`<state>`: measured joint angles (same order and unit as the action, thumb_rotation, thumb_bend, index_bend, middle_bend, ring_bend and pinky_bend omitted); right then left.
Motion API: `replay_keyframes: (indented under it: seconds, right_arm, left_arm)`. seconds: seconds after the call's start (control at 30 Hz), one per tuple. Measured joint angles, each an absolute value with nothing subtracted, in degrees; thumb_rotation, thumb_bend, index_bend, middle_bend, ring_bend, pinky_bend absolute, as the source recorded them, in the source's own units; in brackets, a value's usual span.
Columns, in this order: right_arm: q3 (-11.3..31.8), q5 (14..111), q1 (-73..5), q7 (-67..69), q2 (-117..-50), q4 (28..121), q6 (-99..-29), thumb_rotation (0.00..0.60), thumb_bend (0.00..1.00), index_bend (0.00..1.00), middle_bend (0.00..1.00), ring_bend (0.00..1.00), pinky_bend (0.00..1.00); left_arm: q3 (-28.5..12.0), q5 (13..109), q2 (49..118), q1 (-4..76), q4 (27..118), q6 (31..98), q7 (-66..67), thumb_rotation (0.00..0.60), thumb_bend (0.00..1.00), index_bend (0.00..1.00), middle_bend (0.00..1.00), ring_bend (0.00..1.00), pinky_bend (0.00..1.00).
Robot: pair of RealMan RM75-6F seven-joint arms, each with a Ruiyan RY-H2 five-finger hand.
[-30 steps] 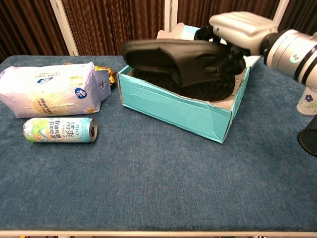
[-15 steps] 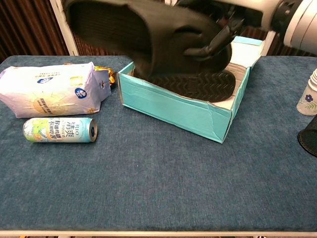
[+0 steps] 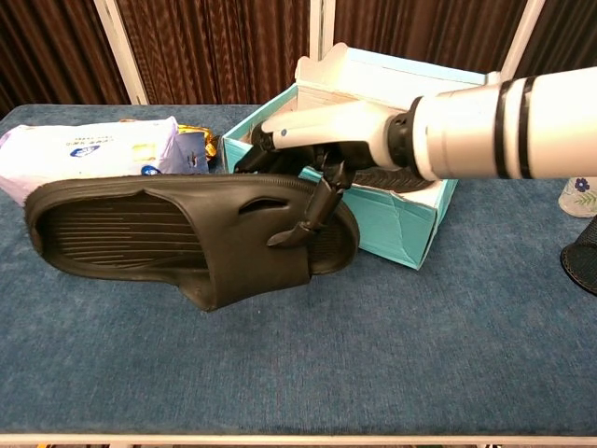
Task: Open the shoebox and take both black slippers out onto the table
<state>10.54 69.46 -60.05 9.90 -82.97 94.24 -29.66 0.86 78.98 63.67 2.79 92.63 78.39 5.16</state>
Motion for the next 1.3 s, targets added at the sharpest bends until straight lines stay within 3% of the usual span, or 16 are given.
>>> replay_keyframes:
  seconds: [0.1,0.23,0.33,0.53,0.8,1.0,1.3]
  right_arm:
    - [10.4,66.4,-62.5,8.3,-85.4,91.0,-27.6,0.6,0.55,0.61,0.47,0.39,0.03]
    - [10.1,62.8,-64.9,5.4,-88.0,88.1,-26.5,0.6,0.31,0.21,0.2,0.09,0.0]
    - [9.7,61.4,-65.6,2.2,-89.4,86.7,-28.4,0.6,0.15,0.02,0.06,0.0,0.0]
    - [9.2,57.3,-66.2,-4.9,-91.5,84.8,-34.9,0.6,0.03,0.0,0.0,0.0,0.0]
    - [11.1,54.0,-65.0,-7.3,-91.3,85.1,-40.8,0.6,0.01,0.0,0.0,0.0,0.0]
    - [13.7,54.3,-62.4,-5.9,-88.5,86.2,-45.5,0.6,0.04,0.01,0.11,0.0,0.0]
    - [13.4,49.2,-61.3,-14.1,-87.2,82.1,-48.6,0.6,0.05,0.13,0.2,0.04,0.06]
  left_arm:
    - [0.8,78.9,63.7,3.0,92.7,78.0,5.1,0.6,0.0,0.2,0.16,0.05,0.05]
    - [0.8,78.8,63.6,3.1,92.7,77.6,5.0,0.6,0.0,0.2,0.16,0.05,0.05]
    - [0.8,78.6,63.6,3.1,92.6,77.5,5.0,0.6,0.0,0.2,0.16,0.05,0.05]
    - [0.8,78.6,63.9,3.0,92.1,77.4,4.6,0.6,0.0,0.2,0.16,0.05,0.05]
    - [0.8,78.6,64.1,3.0,91.4,77.4,4.0,0.6,0.0,0.2,0.16,0.05,0.05]
    - [0.7,78.6,64.3,3.0,90.9,77.3,3.4,0.6,0.0,0.2,0.16,0.05,0.05]
    - [0.8,79.0,64.7,3.0,90.3,77.2,2.8,0.6,0.0,0.2,0.16,0.05,0.05]
